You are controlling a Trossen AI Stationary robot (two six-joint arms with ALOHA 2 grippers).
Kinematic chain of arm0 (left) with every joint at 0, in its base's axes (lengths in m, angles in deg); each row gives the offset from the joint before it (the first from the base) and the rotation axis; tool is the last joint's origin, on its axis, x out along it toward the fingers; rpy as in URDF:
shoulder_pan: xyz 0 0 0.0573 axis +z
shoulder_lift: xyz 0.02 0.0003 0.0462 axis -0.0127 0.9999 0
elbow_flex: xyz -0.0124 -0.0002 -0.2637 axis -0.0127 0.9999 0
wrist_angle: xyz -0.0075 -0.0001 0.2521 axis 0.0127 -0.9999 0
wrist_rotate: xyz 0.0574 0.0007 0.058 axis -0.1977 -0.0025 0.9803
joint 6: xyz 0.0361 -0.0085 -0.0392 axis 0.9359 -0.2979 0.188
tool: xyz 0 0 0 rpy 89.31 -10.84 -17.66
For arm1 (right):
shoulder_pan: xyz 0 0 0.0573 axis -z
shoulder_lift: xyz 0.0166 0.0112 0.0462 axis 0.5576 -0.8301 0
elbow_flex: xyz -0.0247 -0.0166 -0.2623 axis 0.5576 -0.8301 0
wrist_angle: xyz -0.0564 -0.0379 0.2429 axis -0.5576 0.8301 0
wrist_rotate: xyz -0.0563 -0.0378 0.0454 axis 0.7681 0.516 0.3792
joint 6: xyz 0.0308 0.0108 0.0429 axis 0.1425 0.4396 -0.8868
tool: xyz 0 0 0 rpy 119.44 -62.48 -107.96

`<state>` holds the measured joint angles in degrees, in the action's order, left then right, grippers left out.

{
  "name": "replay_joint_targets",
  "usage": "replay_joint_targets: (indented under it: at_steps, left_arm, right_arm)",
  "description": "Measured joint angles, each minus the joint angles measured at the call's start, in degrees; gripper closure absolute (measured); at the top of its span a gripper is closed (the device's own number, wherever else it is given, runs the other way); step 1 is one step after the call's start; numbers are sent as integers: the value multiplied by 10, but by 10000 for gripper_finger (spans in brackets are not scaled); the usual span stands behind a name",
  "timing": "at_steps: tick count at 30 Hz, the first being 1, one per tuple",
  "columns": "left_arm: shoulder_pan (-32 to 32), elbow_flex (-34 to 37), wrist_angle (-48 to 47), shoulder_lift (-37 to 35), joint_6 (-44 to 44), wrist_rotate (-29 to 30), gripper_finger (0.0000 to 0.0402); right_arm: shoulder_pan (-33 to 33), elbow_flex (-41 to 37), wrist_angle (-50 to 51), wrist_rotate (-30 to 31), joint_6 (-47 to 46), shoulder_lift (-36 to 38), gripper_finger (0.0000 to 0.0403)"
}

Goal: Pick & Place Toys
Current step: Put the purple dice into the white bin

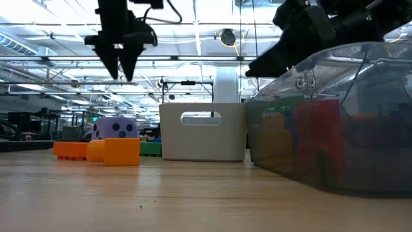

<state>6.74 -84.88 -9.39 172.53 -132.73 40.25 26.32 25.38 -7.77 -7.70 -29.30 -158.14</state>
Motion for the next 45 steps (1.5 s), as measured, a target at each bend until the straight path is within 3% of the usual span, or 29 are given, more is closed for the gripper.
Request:
replay_joint_targets:
  at_steps: [8, 16, 25, 29, 45]
  left_arm:
    - [126, 5, 9, -8, 157, -80, 144]
    - [240, 80, 89, -31, 280, -160, 144]
    - [311, 188, 191, -48, 346, -265, 144]
    - [335, 219, 223, -49, 357, -282, 144]
    - [404, 236, 298, -46, 380, -410, 144]
  right_arm:
    - [0, 0, -78, 0, -2, 0, 206]
    - [0, 0, -110, 0, -2, 0, 206]
    - [0, 0, -113, 0, -17, 0, 206]
    - [0, 0, -113, -1, -17, 0, 206]
    - [0, 0, -82, -2, -17, 0, 206]
